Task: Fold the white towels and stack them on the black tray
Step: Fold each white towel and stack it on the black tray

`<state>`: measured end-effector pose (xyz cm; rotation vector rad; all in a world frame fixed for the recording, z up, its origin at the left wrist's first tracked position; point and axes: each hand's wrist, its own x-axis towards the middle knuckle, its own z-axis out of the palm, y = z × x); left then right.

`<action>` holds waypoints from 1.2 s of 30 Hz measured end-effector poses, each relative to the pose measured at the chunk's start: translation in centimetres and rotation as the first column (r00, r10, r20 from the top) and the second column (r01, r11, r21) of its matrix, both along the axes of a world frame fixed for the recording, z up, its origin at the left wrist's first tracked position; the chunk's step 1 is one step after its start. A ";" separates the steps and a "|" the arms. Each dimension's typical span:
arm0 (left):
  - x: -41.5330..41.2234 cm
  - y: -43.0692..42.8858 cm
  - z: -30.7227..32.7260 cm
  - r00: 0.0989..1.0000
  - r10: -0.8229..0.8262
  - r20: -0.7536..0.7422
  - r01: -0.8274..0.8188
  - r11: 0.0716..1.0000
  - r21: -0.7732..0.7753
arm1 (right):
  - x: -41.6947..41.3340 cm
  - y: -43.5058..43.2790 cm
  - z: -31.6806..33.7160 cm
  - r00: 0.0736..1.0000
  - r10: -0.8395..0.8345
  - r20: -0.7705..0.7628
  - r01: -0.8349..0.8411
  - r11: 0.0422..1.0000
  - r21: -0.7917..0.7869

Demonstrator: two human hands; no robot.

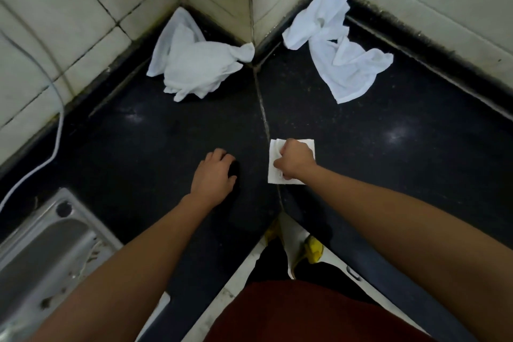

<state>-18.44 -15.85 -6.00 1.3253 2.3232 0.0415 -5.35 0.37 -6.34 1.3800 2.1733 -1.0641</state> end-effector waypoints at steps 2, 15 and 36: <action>-0.1 -0.6 -0.1 1.000 0.008 0.005 -0.008 1.000 -0.011 | -0.3 -0.2 -0.6 1.000 0.002 0.006 -0.002 1.000 0.025; 3.9 4.7 0.5 0.953 -0.301 -0.013 0.300 0.944 0.137 | 4.6 2.6 -0.7 0.884 -0.353 -0.307 0.351 0.934 -0.063; 4.3 5.7 -1.7 0.922 -0.386 0.041 0.386 0.922 -0.006 | 5.6 2.2 -0.7 0.939 -0.340 -0.046 0.343 0.932 0.119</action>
